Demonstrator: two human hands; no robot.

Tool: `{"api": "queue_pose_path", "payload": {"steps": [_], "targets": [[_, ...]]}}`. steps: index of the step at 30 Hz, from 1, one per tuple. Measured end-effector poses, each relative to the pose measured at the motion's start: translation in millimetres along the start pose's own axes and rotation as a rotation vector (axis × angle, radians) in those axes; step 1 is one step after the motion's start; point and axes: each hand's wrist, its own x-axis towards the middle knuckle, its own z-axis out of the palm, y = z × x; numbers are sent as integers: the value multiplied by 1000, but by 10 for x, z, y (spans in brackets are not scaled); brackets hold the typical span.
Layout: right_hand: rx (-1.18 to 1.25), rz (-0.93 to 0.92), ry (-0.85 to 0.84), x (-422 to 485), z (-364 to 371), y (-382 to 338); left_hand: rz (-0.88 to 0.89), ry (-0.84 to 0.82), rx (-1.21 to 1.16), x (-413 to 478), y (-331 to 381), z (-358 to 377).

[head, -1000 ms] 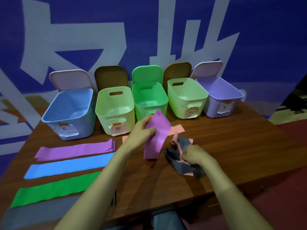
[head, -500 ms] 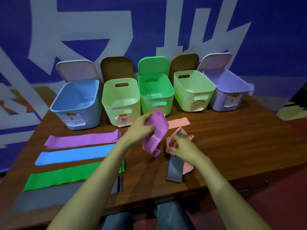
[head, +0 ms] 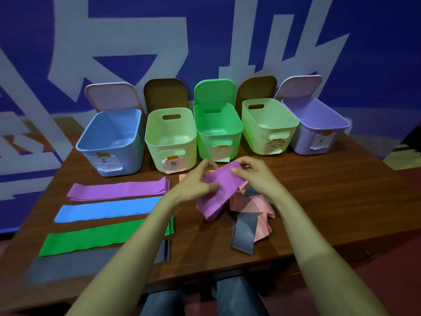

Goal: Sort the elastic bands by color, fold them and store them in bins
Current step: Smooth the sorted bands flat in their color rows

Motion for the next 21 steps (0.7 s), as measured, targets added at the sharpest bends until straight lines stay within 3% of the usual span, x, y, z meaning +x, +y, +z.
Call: {"api": "queue_pose_path", "payload": {"steps": [4,7,11,15,21], "targets": [[-98,-200,191,69,5,-105,-111,-105,-14,-38,-236,122],[-152,-288,245,82,1,-284,-147,-74,75,-36,-387,269],[-84,-308,326,161,-120,-471,-185,-23,4,-44,-471,301],[-76,-339,375,297,-275,-513,-168,96,-30,-79,-514,112],[-70,-291,402,585,-241,-419,-140,414,-72,-236,-416,-633]]}}
